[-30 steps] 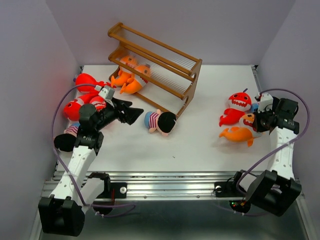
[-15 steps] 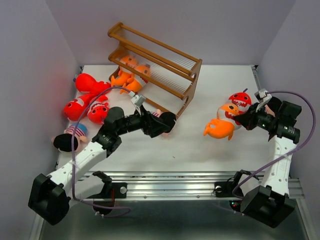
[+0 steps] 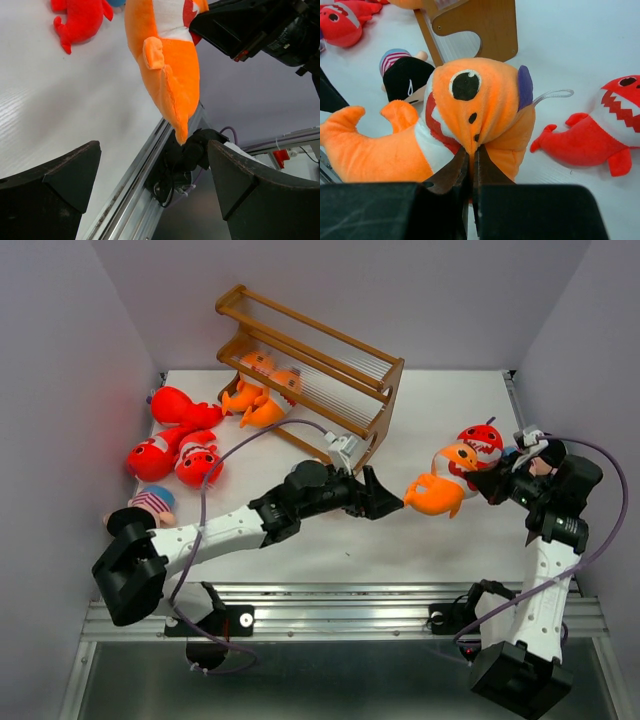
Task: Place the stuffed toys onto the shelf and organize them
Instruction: Grab a stuffed toy with the right arm, then pass the stuffed toy from the right arm to the left
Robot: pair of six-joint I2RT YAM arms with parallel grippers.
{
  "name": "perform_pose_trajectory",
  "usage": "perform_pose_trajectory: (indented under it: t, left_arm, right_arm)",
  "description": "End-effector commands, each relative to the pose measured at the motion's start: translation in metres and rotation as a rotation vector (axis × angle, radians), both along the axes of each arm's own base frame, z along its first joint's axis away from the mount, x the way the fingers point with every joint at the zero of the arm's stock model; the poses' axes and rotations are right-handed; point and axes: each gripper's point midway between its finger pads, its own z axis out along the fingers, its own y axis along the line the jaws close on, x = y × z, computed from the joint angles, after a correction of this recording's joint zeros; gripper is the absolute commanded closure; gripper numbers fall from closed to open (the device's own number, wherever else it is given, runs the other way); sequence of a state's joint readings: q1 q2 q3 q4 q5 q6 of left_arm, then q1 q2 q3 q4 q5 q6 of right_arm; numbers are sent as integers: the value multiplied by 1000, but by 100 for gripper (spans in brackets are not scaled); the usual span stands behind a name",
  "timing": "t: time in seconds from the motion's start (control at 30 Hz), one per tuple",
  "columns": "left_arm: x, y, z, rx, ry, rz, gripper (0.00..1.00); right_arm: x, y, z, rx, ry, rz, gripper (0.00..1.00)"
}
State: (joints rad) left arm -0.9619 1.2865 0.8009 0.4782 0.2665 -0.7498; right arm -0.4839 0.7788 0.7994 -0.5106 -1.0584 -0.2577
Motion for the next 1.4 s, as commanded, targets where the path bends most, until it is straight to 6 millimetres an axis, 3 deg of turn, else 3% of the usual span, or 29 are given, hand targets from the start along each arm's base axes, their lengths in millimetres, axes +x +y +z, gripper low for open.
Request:
perform_pose_trajectory:
  t: [0.0,0.17,0.5,0.73,0.9,1.07,1.1,1.17,1.37]
  left_arm:
    - [8,-28,23,-16,-36,30,1]
    - [15,-48,23,40,-72,51,1]
    - [14,-80,-17,220,-82,56,5]
    - [23,-93,-19,237,-90,90,21]
    - [25,-98,-13,229,-102,90,24]
    - [11,-103,-19,224,-94,2,55]
    - [10,-104,-22,231,-94,-7,79]
    - [9,-102,-27,244,-94,-11,95]
    - [11,-87,-28,300,-194,-22,100]
  right_arm:
    - [-2,2,6,-27,-62,5,99]
    - [-7,4,2,-29,-69,0,99]
    - [-1,-9,6,-50,-100,-113,99]
    - [3,-15,-1,-34,-84,-161,99]
    - [1,-14,-8,-25,-75,-162,99]
    - [1,-15,-7,-26,-79,-175,99]
    - [1,-15,-8,-23,-76,-174,99]
    - [1,-14,-8,-18,-72,-169,99]
    - [-5,-6,-7,-36,-83,-108,99]
